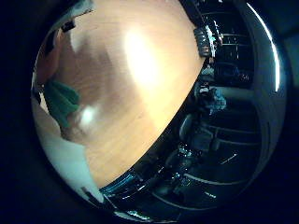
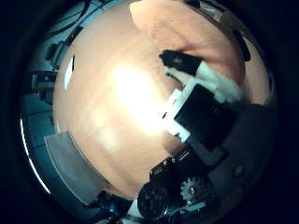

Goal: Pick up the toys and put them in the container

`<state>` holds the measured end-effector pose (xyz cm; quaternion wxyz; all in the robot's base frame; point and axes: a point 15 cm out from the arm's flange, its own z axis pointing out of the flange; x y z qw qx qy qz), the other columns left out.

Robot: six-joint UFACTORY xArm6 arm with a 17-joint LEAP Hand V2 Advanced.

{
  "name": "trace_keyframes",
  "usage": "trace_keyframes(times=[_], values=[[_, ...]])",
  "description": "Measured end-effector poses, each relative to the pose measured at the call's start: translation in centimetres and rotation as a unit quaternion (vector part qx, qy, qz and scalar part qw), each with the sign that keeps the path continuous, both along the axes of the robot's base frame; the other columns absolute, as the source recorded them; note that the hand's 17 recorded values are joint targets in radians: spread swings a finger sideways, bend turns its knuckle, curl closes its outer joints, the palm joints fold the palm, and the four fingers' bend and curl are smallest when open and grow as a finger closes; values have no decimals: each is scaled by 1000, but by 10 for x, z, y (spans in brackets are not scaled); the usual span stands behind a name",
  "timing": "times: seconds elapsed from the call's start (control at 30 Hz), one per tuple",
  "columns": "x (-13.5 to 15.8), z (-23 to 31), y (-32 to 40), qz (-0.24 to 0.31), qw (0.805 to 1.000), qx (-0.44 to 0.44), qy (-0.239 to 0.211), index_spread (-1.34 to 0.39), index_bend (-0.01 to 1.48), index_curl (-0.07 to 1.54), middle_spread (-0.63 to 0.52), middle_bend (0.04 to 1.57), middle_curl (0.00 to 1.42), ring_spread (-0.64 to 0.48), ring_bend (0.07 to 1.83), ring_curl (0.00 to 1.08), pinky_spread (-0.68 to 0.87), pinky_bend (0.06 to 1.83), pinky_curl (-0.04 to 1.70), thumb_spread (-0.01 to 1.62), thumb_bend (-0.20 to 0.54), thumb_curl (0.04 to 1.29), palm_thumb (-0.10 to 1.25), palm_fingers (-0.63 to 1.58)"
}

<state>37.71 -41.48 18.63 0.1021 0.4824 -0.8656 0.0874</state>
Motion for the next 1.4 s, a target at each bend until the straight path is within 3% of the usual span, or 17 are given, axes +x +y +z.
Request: trace_keyframes(times=[0.3, 0.8, 1.13, 1.4], values=[[-17, 26, 5, 10, 1000, 7, 16, -445, 618, 830, -286, 1010, 820, -281, 1173, 621, -323, 1214, 453, 906, -18, 517, 993, 1121], [-44, 126, 61, 43, 999, 33, 6, -440, 648, 911, -241, 1082, 828, -274, 1218, 659, -307, 1151, 634, 798, -22, 661, 983, 1059], [-28, 179, 152, 101, 993, 63, -14, -453, 630, 932, -242, 1084, 833, -275, 1214, 666, -323, 1085, 735, 781, -23, 701, 970, 1059], [-8, 229, 271, 188, 978, 81, -47, -461, 617, 946, -242, 1079, 834, -274, 1214, 666, -339, 1045, 800, 766, -23, 720, 972, 1064]])
